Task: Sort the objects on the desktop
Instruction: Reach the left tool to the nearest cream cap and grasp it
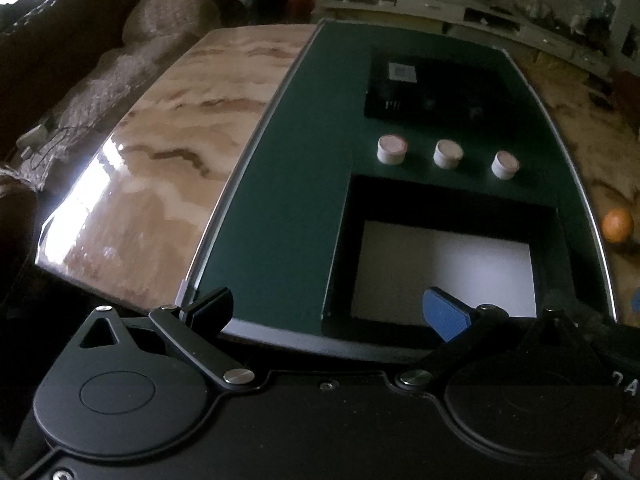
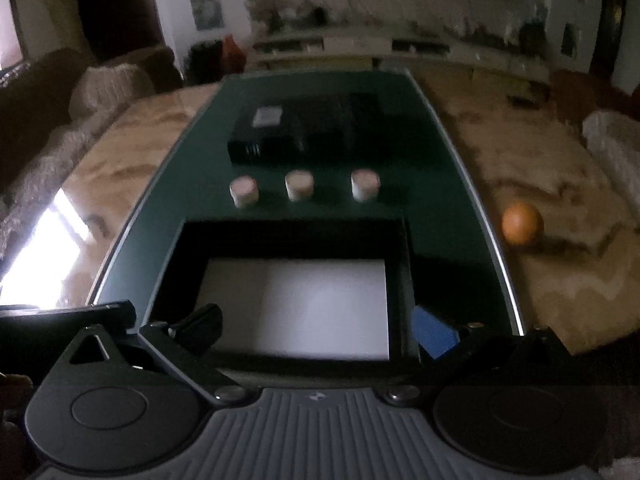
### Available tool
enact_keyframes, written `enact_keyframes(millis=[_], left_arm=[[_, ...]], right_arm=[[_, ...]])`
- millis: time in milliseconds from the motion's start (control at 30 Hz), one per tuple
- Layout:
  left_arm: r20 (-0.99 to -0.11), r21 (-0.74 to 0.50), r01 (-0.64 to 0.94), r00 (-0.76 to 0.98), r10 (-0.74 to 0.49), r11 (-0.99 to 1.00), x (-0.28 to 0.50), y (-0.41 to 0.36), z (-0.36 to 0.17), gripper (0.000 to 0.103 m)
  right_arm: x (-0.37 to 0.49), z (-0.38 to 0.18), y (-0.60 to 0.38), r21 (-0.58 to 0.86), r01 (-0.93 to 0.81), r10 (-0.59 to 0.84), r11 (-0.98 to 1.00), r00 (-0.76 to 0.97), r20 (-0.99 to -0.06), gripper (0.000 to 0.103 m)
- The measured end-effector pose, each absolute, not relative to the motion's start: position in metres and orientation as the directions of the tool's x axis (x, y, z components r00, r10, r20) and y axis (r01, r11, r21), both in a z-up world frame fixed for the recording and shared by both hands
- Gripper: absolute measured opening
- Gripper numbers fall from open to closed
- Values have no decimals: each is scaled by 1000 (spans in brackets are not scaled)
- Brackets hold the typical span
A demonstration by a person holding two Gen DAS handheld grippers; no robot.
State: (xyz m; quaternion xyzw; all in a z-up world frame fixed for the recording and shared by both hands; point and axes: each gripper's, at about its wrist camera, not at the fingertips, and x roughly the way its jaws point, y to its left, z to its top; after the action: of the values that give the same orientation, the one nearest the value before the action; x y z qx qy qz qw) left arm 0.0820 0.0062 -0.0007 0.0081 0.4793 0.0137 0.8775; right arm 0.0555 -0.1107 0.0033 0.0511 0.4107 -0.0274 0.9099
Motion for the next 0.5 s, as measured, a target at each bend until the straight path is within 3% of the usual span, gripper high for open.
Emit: enact_keyframes(millis=[200, 333, 500], left_arm=[[-838, 29, -23, 545, 37, 999, 110, 5, 0, 103], [-837, 36, -27, 545, 45, 999, 136, 3, -5, 103], [-835, 5, -17, 550, 13, 1000, 180, -1, -21, 103]], right_arm=[[72, 10, -115, 83, 62, 8, 995, 752, -660, 103], [99, 6, -124, 71, 109, -27, 992, 710, -704, 103], [116, -6, -159, 241, 167, 57, 956, 700, -711, 103]])
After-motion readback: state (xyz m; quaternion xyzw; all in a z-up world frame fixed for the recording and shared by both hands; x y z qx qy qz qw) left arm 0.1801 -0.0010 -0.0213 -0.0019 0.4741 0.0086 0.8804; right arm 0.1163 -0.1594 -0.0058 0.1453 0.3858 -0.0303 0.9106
